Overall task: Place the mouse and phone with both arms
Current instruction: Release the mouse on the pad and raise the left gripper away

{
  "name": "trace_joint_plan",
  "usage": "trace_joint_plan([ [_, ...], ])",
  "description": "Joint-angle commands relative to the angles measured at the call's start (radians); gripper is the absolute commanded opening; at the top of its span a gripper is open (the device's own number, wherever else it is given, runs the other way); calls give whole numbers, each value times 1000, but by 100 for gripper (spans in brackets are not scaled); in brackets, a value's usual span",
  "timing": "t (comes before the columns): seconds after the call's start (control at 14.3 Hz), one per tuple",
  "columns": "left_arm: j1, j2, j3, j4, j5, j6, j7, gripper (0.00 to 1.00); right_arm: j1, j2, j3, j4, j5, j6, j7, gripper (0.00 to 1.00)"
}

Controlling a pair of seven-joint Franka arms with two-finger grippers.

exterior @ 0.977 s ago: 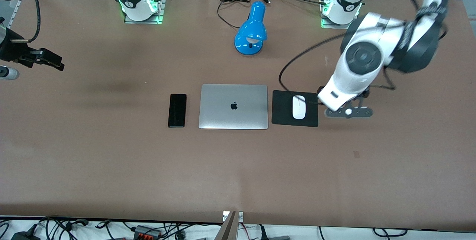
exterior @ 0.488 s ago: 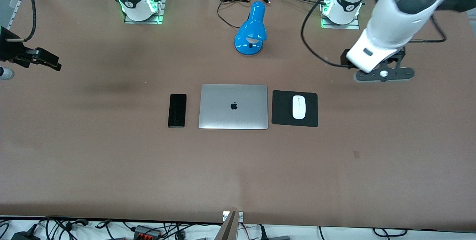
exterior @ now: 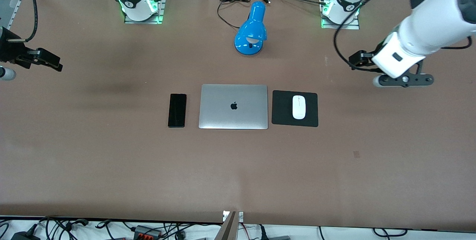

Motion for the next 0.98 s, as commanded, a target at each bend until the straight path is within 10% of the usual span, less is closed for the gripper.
trace_joint_plan([
  [0.0, 29, 31, -1, 82, -17, -7, 42, 100, 0, 22, 5, 37, 5, -23, -3, 100],
  [0.49, 132, -27, 37, 69, -23, -41, 157, 100, 15, 23, 6, 37, 1, -23, -13, 100],
  [0.7, -174, -86, 402, -14, -57, 5, 165, 100, 15, 23, 8, 37, 1, -23, -13, 100],
  [0.91, -182, -228, 415, -204, -77, 151, 165, 100, 14, 23, 7, 37, 3, -23, -11, 100],
])
